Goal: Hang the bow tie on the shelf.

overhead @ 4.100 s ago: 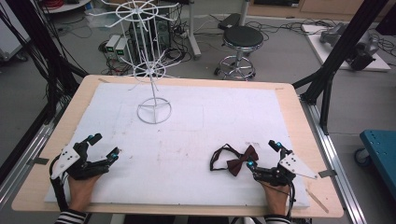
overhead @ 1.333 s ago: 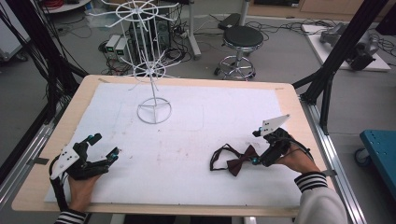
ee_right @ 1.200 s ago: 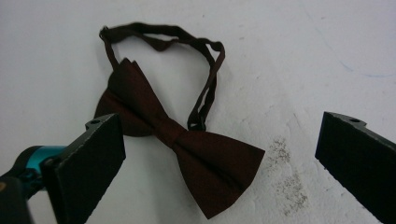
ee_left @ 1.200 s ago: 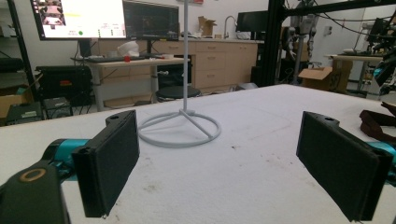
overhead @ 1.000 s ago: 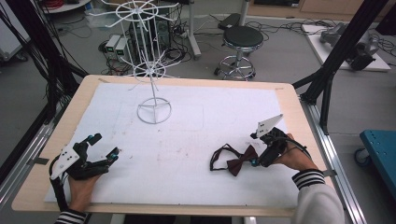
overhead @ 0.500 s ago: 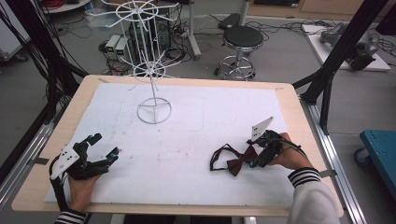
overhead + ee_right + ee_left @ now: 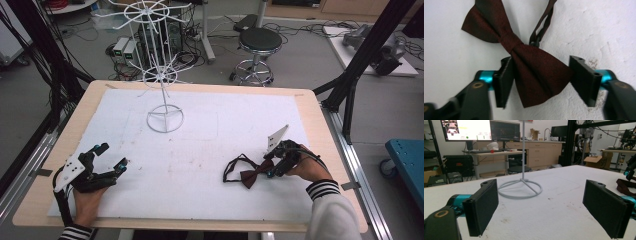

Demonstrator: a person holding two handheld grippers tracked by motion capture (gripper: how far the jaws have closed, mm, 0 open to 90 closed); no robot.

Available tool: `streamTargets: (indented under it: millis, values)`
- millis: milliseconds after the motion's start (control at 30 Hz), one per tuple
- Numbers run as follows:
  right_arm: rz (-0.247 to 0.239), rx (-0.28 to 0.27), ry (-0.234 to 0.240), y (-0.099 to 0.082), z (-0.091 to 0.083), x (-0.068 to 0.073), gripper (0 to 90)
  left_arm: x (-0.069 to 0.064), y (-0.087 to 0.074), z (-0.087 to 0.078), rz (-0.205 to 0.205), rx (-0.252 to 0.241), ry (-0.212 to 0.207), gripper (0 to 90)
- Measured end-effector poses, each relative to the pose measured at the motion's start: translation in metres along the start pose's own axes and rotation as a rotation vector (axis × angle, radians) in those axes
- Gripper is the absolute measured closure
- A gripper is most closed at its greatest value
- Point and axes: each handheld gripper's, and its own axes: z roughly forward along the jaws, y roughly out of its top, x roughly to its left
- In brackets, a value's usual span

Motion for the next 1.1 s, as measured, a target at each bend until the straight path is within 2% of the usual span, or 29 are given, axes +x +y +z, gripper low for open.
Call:
streamTargets:
  millis: [67, 167, 267, 533, 667, 767, 867, 900, 933, 967, 1100]
  values:
    - [0.001, -0.003, 0.009, -0.001, 0.000, -0.001, 52.8, 0.000, 0.000, 0.000, 0.000, -0.001, 0.000, 13.6]
    - [-0.031, 0.002, 0.030, 0.001, 0.001, 0.001, 69.6, 0.000, 0.000, 0.000, -0.001, 0.000, 0.001, 13.6]
    - [-0.047, -0.002, 0.051, 0.002, 0.002, 0.003, 75.5, 0.000, 0.000, 0.000, -0.001, 0.000, 0.001, 13.6]
    - [-0.044, -0.019, 0.053, 0.003, 0.001, 0.004, 76.2, 0.000, 0.000, 0.000, 0.002, -0.001, 0.000, 13.6]
    - [-0.006, -0.058, 0.059, 0.005, -0.001, 0.004, 76.2, 0.000, 0.000, 0.000, 0.000, 0.000, -0.002, 13.6]
    - [0.017, -0.090, 0.052, 0.006, -0.004, 0.005, 76.2, 0.000, 0.000, 0.000, -0.003, -0.001, -0.002, 13.6]
    - [0.027, -0.099, 0.038, 0.006, -0.008, 0.007, 76.2, 0.000, 0.000, 0.000, 0.001, 0.003, -0.001, 13.7]
    - [0.041, -0.124, 0.034, 0.007, -0.010, 0.008, 76.1, 0.000, 0.000, 0.000, 0.001, 0.004, -0.002, 13.7]
    - [0.041, -0.124, 0.034, 0.007, -0.010, 0.008, 76.1, 0.000, 0.000, 0.000, 0.000, 0.005, -0.002, 13.7]
    - [0.047, -0.154, 0.032, 0.008, -0.013, 0.010, 76.2, 0.000, 0.000, 0.001, -0.007, 0.002, -0.003, 13.7]
    - [0.054, -0.209, 0.026, 0.013, -0.018, 0.015, 76.1, 0.002, 0.001, 0.001, -0.006, 0.013, -0.028, 13.7]
